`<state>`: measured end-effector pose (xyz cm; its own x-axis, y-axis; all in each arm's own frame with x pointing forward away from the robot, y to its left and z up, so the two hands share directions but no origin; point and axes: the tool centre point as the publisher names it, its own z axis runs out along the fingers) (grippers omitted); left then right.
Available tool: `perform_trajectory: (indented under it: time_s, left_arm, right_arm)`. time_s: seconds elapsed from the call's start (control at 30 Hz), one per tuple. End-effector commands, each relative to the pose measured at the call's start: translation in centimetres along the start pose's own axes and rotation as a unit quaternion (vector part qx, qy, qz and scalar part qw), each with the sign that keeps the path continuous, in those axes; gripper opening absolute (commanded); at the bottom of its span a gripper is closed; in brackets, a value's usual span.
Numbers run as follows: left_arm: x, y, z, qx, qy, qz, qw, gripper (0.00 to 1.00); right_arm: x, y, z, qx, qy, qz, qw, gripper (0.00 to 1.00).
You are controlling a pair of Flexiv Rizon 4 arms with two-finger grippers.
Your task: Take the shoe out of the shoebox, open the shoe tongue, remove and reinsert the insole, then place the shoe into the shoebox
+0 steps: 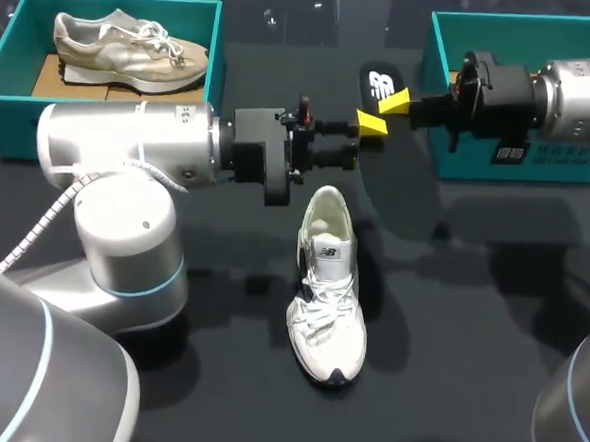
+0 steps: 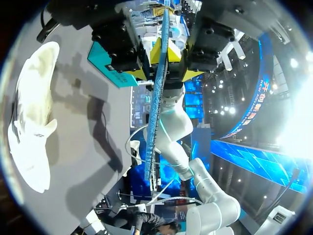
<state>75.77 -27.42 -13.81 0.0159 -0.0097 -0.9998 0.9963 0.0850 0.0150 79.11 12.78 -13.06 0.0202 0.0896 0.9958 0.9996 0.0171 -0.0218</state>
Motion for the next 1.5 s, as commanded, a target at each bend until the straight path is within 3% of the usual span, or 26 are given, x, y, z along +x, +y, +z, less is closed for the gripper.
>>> perform_trajectory:
  time_s: [0.03,0.13,0.33,0.43,0.73,0.83,0.9,1.13,1.17,1.2,1.23,1.5]
  left_arm:
    - [0.2,0.0,0.4,-0.004,-0.001,0.001,1.0,0.35]
    - [0.3,0.2,0.5,-0.007,-0.002,0.004,1.0,0.24]
    - [0.3,0.6,0.6,-0.012,-0.003,0.013,1.0,0.2]
    - [0.3,0.8,0.6,-0.013,-0.003,0.017,1.0,0.11]
    - [0.5,0.8,0.8,-0.009,-0.002,0.027,1.0,0.22]
    - [0.6,0.8,1.0,-0.009,-0.001,0.031,0.999,0.15]
    - [0.7,0.8,1.0,-0.009,0.0,0.034,0.999,0.0]
    - [0.8,0.8,1.0,-0.01,0.0,0.039,0.999,0.0]
    - [0.7,0.8,0.9,-0.011,0.0,0.04,0.999,0.0]
    - [0.7,0.8,0.8,-0.012,-0.001,0.04,0.999,0.0]
    - [0.6,0.8,0.7,-0.012,-0.001,0.04,0.999,0.0]
    - [-0.3,1.2,-2.1,-0.02,0.002,0.034,0.999,0.0]
  right_arm:
    - [-0.1,0.3,0.3,0.0,-0.001,0.001,1.0,0.0]
    - [-0.1,0.4,0.4,0.0,-0.001,0.002,1.0,0.0]
    - [-0.2,0.7,0.7,0.0,-0.001,0.004,1.0,0.0]
    - [-0.3,0.8,0.7,0.0,0.0,0.004,1.0,0.0]
    - [-0.5,1.0,1.0,-0.001,0.003,0.006,1.0,0.0]
    - [-0.5,1.0,1.1,-0.002,0.003,0.006,1.0,0.0]
    - [-0.5,1.0,1.1,-0.002,0.004,0.007,1.0,0.0]
    - [-0.6,0.9,1.2,-0.004,0.01,0.003,1.0,0.0]
    - [-0.5,0.9,1.2,-0.005,0.011,0.002,1.0,0.05]
    - [-0.5,0.8,1.1,-0.006,0.012,0.001,1.0,0.39]
    - [-0.4,0.7,1.0,-0.007,0.013,-0.002,1.0,0.99]
    - [0.3,-1.0,-0.8,-0.016,0.032,-0.045,0.998,1.0]
